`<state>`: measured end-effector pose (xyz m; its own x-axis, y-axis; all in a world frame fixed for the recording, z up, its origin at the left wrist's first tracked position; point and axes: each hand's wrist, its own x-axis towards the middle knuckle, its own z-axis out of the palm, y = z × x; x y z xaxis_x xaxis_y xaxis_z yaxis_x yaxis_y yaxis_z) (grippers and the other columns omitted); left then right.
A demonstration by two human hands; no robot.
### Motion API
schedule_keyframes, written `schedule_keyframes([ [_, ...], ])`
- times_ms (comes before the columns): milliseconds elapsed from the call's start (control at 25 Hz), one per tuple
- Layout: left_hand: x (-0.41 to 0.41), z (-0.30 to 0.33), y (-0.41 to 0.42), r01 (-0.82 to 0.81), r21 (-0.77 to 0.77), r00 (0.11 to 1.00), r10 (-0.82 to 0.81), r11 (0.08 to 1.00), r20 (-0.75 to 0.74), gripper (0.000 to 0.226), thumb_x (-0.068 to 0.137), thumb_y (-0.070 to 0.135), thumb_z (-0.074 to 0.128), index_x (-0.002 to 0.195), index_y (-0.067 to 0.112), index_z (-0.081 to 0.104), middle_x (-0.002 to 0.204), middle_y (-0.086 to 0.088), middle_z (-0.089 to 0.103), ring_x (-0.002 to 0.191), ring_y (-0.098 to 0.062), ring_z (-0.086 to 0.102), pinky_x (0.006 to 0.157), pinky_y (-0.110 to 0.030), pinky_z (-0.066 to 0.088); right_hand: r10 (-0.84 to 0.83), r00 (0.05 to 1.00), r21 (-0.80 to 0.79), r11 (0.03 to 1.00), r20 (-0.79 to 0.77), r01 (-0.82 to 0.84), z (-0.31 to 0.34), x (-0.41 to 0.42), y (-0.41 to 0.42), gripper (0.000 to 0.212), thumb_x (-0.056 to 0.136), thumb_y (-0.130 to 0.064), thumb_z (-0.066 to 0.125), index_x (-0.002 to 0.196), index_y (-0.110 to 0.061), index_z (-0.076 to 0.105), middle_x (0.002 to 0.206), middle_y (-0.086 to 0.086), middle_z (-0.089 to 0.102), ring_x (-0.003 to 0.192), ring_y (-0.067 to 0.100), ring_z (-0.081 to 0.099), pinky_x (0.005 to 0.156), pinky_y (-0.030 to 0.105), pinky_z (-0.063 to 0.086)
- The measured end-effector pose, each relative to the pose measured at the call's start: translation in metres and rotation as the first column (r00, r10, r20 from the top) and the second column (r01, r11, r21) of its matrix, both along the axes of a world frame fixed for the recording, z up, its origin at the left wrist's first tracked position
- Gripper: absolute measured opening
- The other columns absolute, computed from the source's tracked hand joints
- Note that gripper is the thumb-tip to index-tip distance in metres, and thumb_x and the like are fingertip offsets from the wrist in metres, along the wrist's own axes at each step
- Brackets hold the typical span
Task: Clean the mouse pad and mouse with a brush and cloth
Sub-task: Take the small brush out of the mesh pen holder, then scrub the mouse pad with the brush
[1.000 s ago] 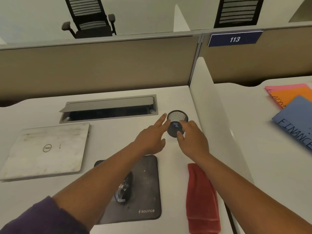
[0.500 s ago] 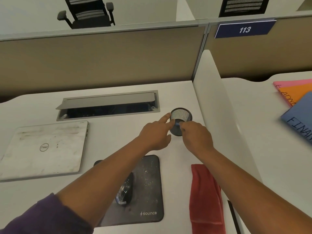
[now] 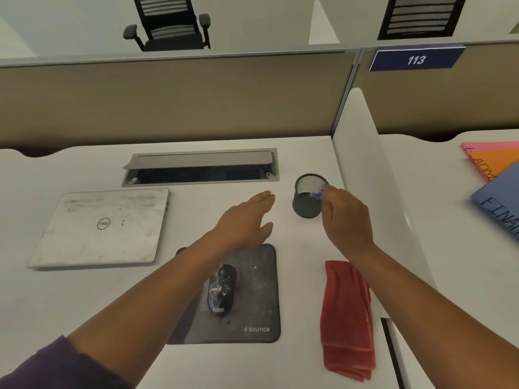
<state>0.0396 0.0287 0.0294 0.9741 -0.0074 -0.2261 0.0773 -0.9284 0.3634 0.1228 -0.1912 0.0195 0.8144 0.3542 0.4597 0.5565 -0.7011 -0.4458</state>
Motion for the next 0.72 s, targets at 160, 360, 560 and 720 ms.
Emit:
schedule_keyframes([
  [160, -0.044, 0.000, 0.014, -0.157, -0.125, 0.988, 0.157, 0.980, -0.007, 0.060, 0.099, 0.035, 0.056, 0.156, 0.027, 0.035, 0.162, 0.010, 0.032, 0.137, -0.015, 0.045, 0.111, -0.036, 0.042, 0.048, 0.995, 0.266, 0.962, 0.086, -0.070, 0.012, -0.027, -0.001, 0.023, 0.099, -0.015, 0.054, 0.112, -0.002, 0.069, 0.096, 0.006, 0.073, 0.080, 0.013, 0.065, 0.071, 0.018, 0.054],
  [360, -0.115, -0.015, 0.026, -0.520, -0.454, 0.844, 0.517, 0.723, -0.143, 0.043, 0.096, 0.023, 0.062, 0.139, 0.026, 0.056, 0.138, 0.008, 0.059, 0.116, -0.010, 0.062, 0.095, -0.020, 0.050, 0.167, 0.879, 0.603, 0.782, -0.447, 0.158, 0.010, -0.072, 0.019, 0.013, 0.100, -0.025, 0.052, 0.100, -0.019, 0.063, 0.089, -0.013, 0.068, 0.086, 0.004, 0.064, 0.073, 0.014, 0.050],
  [560, -0.169, -0.031, 0.031, -0.668, -0.576, 0.693, 0.675, 0.471, -0.252, 0.036, 0.096, 0.013, 0.062, 0.132, 0.019, 0.063, 0.125, 0.010, 0.066, 0.110, -0.002, 0.061, 0.078, -0.009, 0.043, 0.347, 0.486, 0.575, 0.669, -0.802, 0.471, -0.010, -0.111, 0.042, 0.009, 0.101, -0.022, 0.050, 0.097, -0.015, 0.056, 0.085, 0.006, 0.074, 0.076, 0.020, 0.070, 0.073, 0.036, 0.058],
  [720, -0.187, -0.044, 0.037, -0.717, -0.613, 0.635, 0.674, 0.332, -0.378, 0.040, 0.100, 0.014, 0.057, 0.139, 0.018, 0.057, 0.132, 0.006, 0.062, 0.118, -0.011, 0.057, 0.093, -0.023, 0.046, 0.308, 0.289, 0.410, 0.807, -0.906, 0.425, -0.032, -0.150, 0.068, 0.010, 0.099, -0.013, 0.053, 0.095, -0.009, 0.060, 0.075, 0.007, 0.058, 0.059, 0.014, 0.054, 0.055, 0.027, 0.051],
])
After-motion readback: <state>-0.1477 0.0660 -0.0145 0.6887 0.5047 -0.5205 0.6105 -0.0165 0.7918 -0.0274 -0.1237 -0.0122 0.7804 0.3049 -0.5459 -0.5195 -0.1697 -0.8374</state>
